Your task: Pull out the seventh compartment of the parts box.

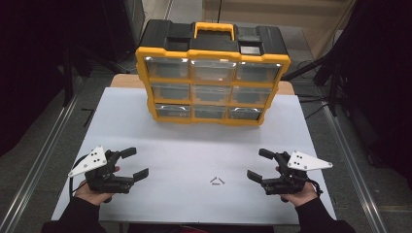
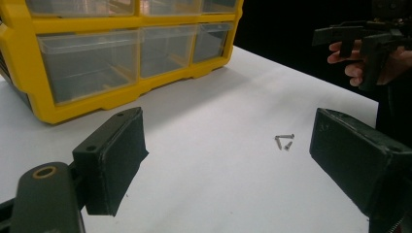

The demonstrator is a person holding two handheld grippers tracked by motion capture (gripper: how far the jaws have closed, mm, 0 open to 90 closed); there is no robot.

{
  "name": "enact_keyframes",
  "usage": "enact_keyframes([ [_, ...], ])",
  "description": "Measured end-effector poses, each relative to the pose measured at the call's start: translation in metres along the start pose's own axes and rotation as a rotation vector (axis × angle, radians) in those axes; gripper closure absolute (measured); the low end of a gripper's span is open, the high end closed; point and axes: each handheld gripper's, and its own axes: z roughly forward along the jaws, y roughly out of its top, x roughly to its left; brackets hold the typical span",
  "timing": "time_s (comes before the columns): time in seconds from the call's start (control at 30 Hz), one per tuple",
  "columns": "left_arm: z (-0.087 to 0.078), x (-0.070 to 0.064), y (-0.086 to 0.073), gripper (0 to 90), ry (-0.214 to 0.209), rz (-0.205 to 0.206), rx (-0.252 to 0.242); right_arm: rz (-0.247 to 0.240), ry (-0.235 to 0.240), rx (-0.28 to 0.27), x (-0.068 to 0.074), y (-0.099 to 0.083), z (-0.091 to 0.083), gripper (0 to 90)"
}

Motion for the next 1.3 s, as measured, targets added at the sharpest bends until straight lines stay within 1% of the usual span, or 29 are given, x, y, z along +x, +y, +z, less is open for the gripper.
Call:
enact_keyframes([
  [0.07,0.000,0.000,0.000,13.0,-0.005,0.002,0.002,-0.007,0.005,0.004,0.001,0.000,0.000,13.7],
  [0.13,0.000,-0.001,0.000,13.0,-0.001,0.007,0.007,-0.010,0.013,0.010,0.002,0.000,0.002,13.7],
  [0.2,0.000,-0.002,0.000,13.0,0.002,0.011,-0.001,-0.010,0.012,0.008,0.002,0.000,0.002,13.7],
  [0.27,0.001,-0.003,0.001,13.0,0.015,0.027,0.000,-0.011,0.008,0.010,0.001,0.000,0.002,13.7],
  [0.3,0.002,-0.003,0.002,13.0,0.026,0.023,0.008,-0.007,0.006,0.017,0.001,0.000,0.002,13.7],
  [0.33,0.002,-0.003,0.002,13.1,0.025,0.014,0.012,-0.006,0.008,0.016,0.001,0.000,0.002,13.7],
  [0.37,0.002,-0.003,0.002,13.1,0.025,0.014,0.012,-0.004,0.008,0.016,0.001,0.000,0.002,13.7],
  [0.4,0.002,-0.002,0.002,13.1,0.019,0.005,0.015,-0.004,0.008,0.016,0.001,0.000,0.002,13.7],
  [0.43,0.001,-0.001,0.002,13.0,0.010,-0.007,0.015,0.011,0.000,0.020,0.000,0.000,0.002,13.8],
  [0.5,0.001,0.000,0.002,13.0,0.013,-0.009,0.012,0.016,0.001,0.024,0.000,0.000,0.002,13.8],
  [0.53,0.000,0.001,0.002,13.1,0.017,-0.018,0.003,0.008,-0.006,0.043,0.000,-0.001,0.003,13.8],
  [0.6,-0.001,0.001,0.003,13.1,0.022,-0.025,0.001,0.008,-0.005,0.047,0.000,-0.001,0.003,13.8],
  [0.63,-0.001,0.001,0.003,13.1,0.034,-0.023,-0.001,0.003,-0.003,0.060,0.000,-0.001,0.004,13.8],
  [0.67,-0.001,0.001,0.003,13.1,0.034,-0.023,-0.001,0.013,0.001,0.066,0.001,0.000,0.004,13.8],
  [0.7,0.000,0.001,0.003,13.1,0.046,-0.021,-0.005,0.023,0.004,0.069,0.001,-0.001,0.005,13.8],
  [0.77,0.000,0.002,0.003,13.1,0.051,-0.019,-0.005,0.025,0.001,0.077,0.000,-0.001,0.005,13.8],
  [0.83,0.001,0.001,0.004,13.1,0.070,-0.023,-0.013,0.013,-0.003,0.084,0.000,-0.001,0.005,13.8],
  [0.87,0.001,0.001,0.004,13.1,0.070,-0.023,-0.013,0.013,-0.003,0.084,0.000,-0.001,0.005,13.8],
  [0.93,0.001,0.002,0.006,13.2,0.085,-0.021,-0.010,0.005,0.000,0.082,0.001,-0.001,0.005,13.8],
  [0.97,0.002,0.003,0.007,13.2,0.100,-0.021,-0.010,0.001,-0.002,0.087,0.001,-0.001,0.005,13.8],
  [1.0,0.002,0.003,0.007,13.2,0.100,-0.021,-0.010,0.001,-0.002,0.087,0.001,-0.001,0.005,13.8],
  [1.03,0.003,0.003,0.008,13.3,0.121,-0.010,-0.003,-0.007,-0.006,0.091,0.001,-0.001,0.005,13.8],
  [1.07,0.003,0.003,0.008,13.3,0.121,-0.010,-0.003,-0.007,-0.006,0.091,0.001,-0.001,0.005,13.8],
  [1.1,0.005,0.003,0.008,13.2,0.132,-0.009,-0.001,0.007,-0.003,0.089,0.001,-0.001,0.006,13.9],
  [1.13,0.006,0.003,0.009,13.3,0.139,-0.011,0.001,0.011,-0.004,0.089,0.001,-0.001,0.006,13.9],
  [1.27,0.008,0.003,0.010,13.2,0.148,-0.013,0.003,0.015,-0.009,0.091,0.000,-0.001,0.007,13.9],
  [1.3,0.009,0.003,0.011,13.2,0.156,-0.005,0.005,0.013,-0.009,0.104,0.000,-0.001,0.007,13.9],
])
